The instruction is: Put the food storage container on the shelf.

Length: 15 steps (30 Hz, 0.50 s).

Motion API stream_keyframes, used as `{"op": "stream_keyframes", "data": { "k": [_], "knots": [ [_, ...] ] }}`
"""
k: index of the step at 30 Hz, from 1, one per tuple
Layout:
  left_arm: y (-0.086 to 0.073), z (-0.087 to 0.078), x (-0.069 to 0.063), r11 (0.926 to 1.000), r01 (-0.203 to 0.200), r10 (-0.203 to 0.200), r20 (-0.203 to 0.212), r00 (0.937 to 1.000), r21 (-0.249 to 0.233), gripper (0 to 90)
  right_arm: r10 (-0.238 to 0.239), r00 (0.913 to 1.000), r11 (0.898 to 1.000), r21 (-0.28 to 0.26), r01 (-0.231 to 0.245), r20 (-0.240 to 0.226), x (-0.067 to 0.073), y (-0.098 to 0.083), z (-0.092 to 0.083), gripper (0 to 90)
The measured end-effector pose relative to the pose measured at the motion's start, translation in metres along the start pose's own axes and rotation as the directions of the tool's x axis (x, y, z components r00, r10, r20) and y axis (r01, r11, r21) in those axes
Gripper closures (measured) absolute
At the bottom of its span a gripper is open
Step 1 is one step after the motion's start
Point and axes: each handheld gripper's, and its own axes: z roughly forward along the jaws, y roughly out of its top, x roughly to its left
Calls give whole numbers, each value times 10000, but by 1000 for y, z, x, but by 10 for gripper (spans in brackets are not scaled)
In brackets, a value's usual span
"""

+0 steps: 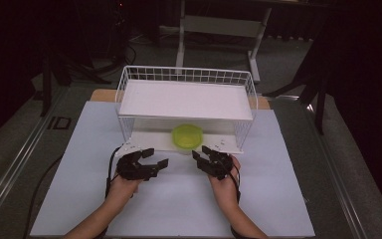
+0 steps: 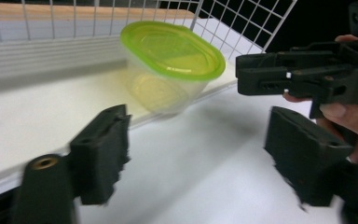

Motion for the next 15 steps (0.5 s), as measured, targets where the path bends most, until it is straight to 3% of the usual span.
{"op": "stream_keyframes", "data": {
  "k": [4,5,6,9,10,12,15],
  "knots": [
    [-4,-11,-1,10000,28,-29,194,9998,33,57,62,9998,9999,128,-59,-205,3,-1,1,615],
    [-4,-11,-1,10000,28,-29,194,9998,33,57,28,9997,9999,149,-25,-230,4,-2,2,635],
    [-8,-21,-5,10000,7,-7,346,9994,10,21,-11,9997,9997,260,17,-251,6,-3,3,681],
    [-13,-28,-10,9999,-127,129,228,9997,-116,21,-70,9997,9993,359,78,-219,8,-4,5,790],
    [-13,-28,-10,9999,-127,129,228,9997,-116,21,-70,9997,9993,359,78,-219,8,-4,5,790],
    [-20,-31,-13,9990,-388,388,22,9992,-242,21,-114,9996,9981,594,128,-241,9,-6,8,897],
    [-24,-30,-13,9989,-423,421,-54,9991,-211,21,28,9995,9961,882,0,-309,9,-8,13,898]
  ]
}}
